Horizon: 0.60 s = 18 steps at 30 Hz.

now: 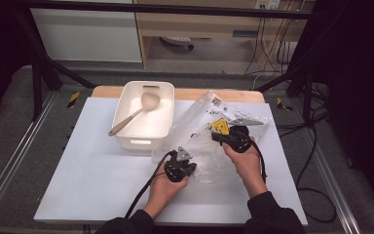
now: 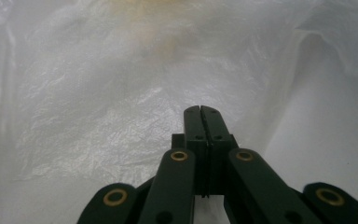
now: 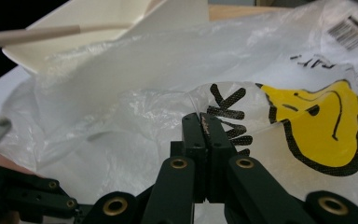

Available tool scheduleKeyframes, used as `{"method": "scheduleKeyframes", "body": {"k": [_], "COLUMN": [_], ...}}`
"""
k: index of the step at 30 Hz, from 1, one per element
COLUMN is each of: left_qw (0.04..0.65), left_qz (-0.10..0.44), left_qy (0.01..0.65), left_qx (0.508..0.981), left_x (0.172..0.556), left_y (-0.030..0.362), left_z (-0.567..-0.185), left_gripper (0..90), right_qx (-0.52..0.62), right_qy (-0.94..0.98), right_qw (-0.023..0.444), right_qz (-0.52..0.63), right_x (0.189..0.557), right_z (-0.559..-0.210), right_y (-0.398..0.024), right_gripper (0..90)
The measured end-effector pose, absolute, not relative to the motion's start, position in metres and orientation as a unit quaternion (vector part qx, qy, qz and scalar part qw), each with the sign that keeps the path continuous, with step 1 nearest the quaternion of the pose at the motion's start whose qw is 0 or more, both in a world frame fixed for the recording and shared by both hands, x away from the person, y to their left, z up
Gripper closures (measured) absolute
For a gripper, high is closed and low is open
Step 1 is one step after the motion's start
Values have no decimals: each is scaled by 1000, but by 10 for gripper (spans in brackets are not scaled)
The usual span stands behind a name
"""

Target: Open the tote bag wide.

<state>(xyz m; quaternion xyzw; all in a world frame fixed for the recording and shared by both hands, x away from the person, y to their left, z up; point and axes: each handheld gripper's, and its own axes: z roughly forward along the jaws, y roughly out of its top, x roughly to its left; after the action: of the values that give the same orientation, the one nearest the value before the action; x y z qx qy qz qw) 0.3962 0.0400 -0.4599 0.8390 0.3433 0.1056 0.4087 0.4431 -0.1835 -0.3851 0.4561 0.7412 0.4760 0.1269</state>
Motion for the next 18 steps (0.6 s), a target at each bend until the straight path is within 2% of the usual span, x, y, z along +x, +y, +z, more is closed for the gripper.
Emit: {"method": "scheduleKeyframes", "body": {"k": [11,18], "left_qw": [408,403], "left_qz": [97,97], "left_qy": [337,324], "left_qx": [843,851], "left_x": [400,404], "left_y": [40,40], "left_z": [-459,-458], "left_gripper": [900,900], "right_qx": [463,469], "right_qy": [719,716], "right_qw": [133,138], "right_qz": [500,497], "right_x": [447,451], "right_z": [-356,-353], "right_y": [-190,-185], "right_gripper": [900,900]}}
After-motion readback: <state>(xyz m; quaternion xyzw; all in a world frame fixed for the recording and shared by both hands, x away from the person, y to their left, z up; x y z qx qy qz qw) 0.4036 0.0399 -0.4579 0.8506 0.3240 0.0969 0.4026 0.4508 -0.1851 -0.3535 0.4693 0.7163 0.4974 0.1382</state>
